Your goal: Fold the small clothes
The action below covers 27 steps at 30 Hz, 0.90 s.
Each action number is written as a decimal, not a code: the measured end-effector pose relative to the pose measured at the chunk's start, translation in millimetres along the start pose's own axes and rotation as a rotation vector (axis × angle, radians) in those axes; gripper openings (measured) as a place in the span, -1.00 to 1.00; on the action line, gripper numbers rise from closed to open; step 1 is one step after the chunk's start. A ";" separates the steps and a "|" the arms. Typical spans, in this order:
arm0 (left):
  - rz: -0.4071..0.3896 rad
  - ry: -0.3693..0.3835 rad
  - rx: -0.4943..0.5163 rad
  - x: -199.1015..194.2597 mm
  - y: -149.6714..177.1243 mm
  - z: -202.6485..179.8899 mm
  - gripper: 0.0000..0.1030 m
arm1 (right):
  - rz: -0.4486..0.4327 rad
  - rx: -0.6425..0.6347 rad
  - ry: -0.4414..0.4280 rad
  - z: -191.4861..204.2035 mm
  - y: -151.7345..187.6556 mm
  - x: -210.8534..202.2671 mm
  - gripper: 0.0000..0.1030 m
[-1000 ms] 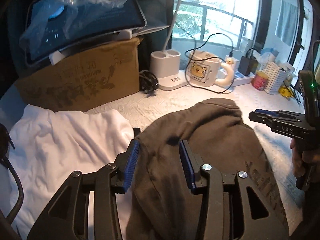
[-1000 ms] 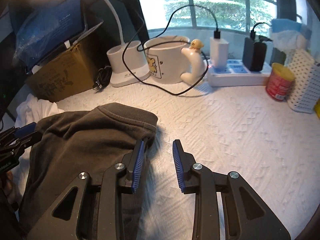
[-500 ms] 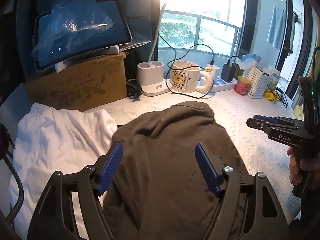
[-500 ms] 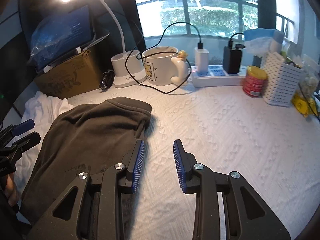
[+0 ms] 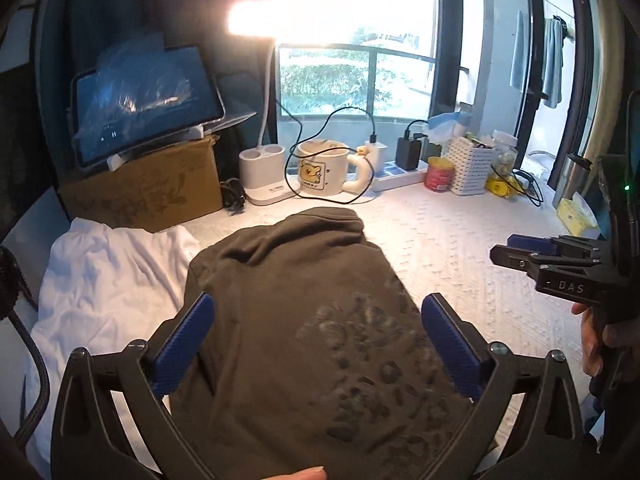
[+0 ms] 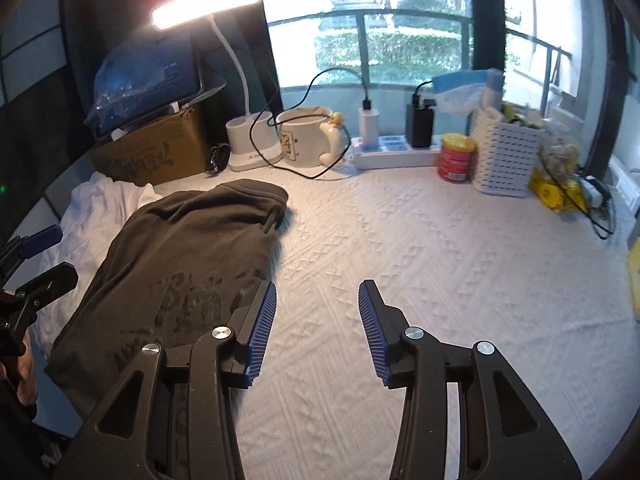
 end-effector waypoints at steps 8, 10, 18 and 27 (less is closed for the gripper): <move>-0.083 0.002 0.002 -32.9 -1.2 -29.7 0.98 | -0.072 0.013 0.054 -21.2 7.9 -59.8 -0.10; -0.122 0.019 -0.007 -44.8 -4.9 -37.8 0.98 | -0.093 0.015 0.066 -26.3 8.9 -74.4 -0.10; -0.218 0.042 -0.013 -85.6 -24.0 -65.6 0.98 | -0.201 0.037 0.114 -44.2 5.7 -140.5 0.23; -0.326 0.077 -0.007 -128.8 -47.2 -92.6 0.98 | -0.328 0.012 0.196 -54.7 -8.4 -213.7 0.29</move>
Point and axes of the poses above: each gripper's, at about its wrist camera, not at the fingertips, and x roughly the way its jaws point, z to its left, y to its underside, the point moved 9 cm from there along x, roughly the way its jaws point, and after that the axes turned 5 degrees about -x, right-handed, at the moved point
